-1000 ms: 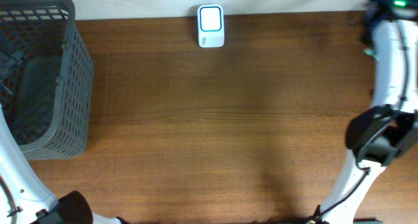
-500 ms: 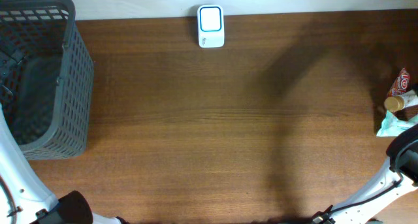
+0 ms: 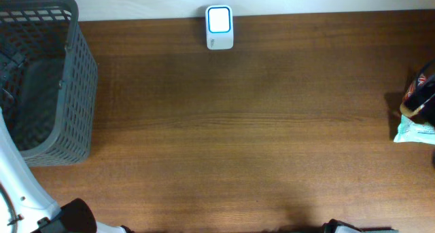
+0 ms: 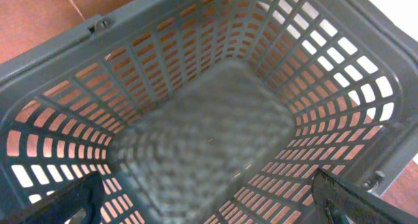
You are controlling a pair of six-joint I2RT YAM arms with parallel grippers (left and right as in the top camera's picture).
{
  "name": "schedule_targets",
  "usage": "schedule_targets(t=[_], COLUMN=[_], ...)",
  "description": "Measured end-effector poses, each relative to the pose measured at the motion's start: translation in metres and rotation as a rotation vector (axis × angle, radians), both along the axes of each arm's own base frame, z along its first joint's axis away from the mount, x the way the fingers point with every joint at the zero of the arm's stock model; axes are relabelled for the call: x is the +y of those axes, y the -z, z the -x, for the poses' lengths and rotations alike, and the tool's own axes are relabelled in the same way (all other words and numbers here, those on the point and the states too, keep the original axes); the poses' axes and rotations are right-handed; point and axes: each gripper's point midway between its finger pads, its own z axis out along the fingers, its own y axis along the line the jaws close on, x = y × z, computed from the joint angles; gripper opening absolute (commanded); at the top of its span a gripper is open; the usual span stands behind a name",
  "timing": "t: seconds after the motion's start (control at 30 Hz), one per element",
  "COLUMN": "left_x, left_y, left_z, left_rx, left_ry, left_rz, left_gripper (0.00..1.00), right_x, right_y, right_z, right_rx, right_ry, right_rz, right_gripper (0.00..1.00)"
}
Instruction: Scan the item barcode
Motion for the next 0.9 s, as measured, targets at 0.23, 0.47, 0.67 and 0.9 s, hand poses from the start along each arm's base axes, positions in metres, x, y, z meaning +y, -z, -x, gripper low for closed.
schedule_targets(t=[0.23,0.47,0.67,0.9], left_x=[0.0,0.0,0.0,-0.003], left_y=[0.0,0.0,0.0,0.006], left_z=[0.0,0.0,0.0,0.006], left_rx=[-0.001,-0.001,-0.001,0.032], left_ry=[-0.001,0.0,0.0,0.0], left_rz=[-0.001,-0.001,-0.001,0.016], left_gripper=[0.99,0.99,0.99,0.99], right_x=[0.081,0.109,0.112,0.14], right_y=[0.091,0.143,0.124,0.125], right_z=[0.035,0.048,0.052,0.042], right_rx=[0.24,0.405,0.255,-0.078], right_ry=[-0.279,-0.359,-0.454,-0.66], right_rz=[-0.149,-0.304,-0.228,-0.107], right_gripper=[0.99,0.99,0.99,0.99])
